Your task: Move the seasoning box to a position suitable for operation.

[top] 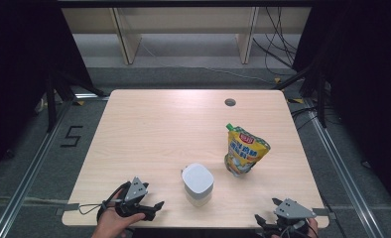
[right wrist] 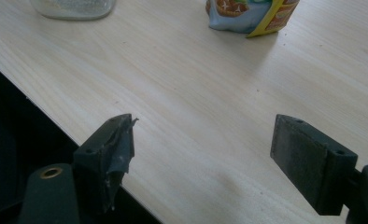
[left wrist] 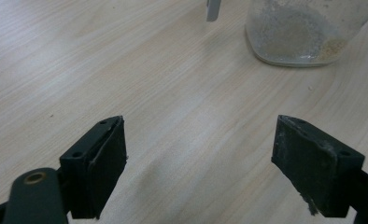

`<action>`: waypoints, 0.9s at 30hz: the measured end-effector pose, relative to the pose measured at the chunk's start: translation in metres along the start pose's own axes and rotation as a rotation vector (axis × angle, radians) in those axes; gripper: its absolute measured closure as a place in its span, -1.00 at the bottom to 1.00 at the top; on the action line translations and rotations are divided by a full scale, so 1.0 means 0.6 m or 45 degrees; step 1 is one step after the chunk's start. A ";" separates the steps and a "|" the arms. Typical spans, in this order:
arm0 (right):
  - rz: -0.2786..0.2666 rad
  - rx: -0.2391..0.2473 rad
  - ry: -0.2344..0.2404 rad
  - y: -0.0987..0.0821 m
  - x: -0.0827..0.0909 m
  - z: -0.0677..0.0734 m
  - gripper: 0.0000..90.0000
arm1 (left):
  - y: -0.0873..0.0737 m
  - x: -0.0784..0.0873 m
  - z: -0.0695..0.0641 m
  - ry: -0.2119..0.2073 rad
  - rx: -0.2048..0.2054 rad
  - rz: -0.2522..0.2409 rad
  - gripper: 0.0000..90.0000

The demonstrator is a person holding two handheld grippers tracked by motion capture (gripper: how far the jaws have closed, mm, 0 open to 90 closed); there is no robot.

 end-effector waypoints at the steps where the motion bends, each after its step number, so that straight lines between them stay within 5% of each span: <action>1: 0.000 0.000 0.000 0.000 0.000 0.000 -0.50 | 0.000 0.000 0.000 0.000 -0.001 0.001 -0.62; 13: -0.011 -0.006 0.002 0.000 0.002 -0.001 -0.49 | 0.002 0.002 0.005 -0.007 0.012 -0.001 -0.61; 14: -0.011 -0.004 -0.002 0.001 0.002 -0.001 -0.48 | 0.004 0.001 0.000 -0.032 0.053 -0.034 -0.61; 20: -0.013 -0.016 -0.017 0.000 0.004 -0.003 -0.48 | 0.008 0.003 0.002 -0.060 0.078 -0.042 -0.62; 21: -0.015 -0.019 -0.019 0.000 0.004 -0.003 -0.48 | 0.012 0.001 -0.003 -0.073 0.129 -0.088 -0.62; 22: -0.021 -0.006 -0.033 0.000 0.004 -0.005 -0.47 | 0.013 0.004 0.001 -0.076 0.083 -0.060 -0.63; 27: -0.012 -0.002 -0.035 -0.001 0.002 -0.007 -0.47 | 0.030 0.003 0.005 -0.051 0.073 -0.119 -0.66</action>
Point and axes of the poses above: each handheld gripper's, and its own axes: x roughly backward along the jaws, y roughly out of its top, z roughly to its left, the point moved 5 cm from there along -x, roughly forward along the jaws, and after that the axes turned 2 degrees about y, right-handed, at the moved point
